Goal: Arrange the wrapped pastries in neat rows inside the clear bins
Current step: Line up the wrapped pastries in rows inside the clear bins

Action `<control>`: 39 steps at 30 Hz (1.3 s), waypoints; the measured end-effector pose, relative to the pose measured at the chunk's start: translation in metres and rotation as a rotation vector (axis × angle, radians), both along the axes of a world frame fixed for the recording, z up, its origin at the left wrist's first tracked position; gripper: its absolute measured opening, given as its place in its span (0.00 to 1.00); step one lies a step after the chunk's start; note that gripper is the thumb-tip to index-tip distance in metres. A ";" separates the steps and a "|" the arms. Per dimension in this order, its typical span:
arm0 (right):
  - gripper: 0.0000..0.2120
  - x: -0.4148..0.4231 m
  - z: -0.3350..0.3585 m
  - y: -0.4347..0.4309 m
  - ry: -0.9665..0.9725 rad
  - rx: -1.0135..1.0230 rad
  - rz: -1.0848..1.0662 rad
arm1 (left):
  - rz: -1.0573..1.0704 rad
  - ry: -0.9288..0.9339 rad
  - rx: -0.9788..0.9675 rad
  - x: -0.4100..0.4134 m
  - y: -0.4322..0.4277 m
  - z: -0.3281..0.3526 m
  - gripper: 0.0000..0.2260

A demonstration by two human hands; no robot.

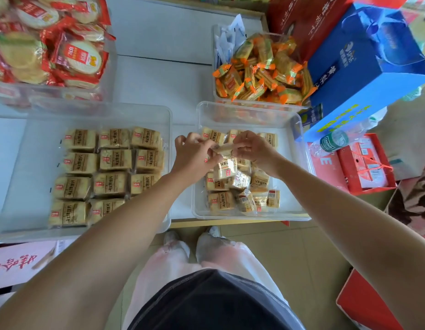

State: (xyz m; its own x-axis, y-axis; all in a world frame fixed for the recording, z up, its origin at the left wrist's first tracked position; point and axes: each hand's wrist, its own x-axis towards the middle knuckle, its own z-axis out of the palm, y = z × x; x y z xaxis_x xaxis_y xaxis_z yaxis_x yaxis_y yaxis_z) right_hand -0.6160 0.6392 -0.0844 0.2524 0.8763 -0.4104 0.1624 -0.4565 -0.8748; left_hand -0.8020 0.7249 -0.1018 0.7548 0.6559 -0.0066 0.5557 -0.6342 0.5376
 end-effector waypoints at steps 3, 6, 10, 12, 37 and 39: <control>0.21 0.002 0.004 -0.002 -0.001 -0.029 0.059 | 0.016 -0.003 -0.055 0.007 0.001 -0.001 0.16; 0.17 0.006 0.003 -0.004 -0.054 -0.067 0.075 | 0.043 -0.011 -0.057 0.012 0.000 -0.002 0.18; 0.09 0.015 0.002 -0.008 0.192 -0.085 -0.193 | 0.007 0.074 0.109 0.014 -0.007 -0.001 0.36; 0.12 0.015 0.002 -0.012 0.343 -0.138 -0.200 | -0.033 0.124 0.197 0.015 -0.010 0.000 0.35; 0.27 -0.045 -0.051 -0.021 -0.575 -0.071 0.395 | -0.285 0.362 0.422 -0.035 -0.010 -0.018 0.31; 0.27 -0.044 -0.055 -0.022 -0.739 -0.075 0.466 | -0.298 0.380 0.419 -0.035 -0.009 -0.019 0.30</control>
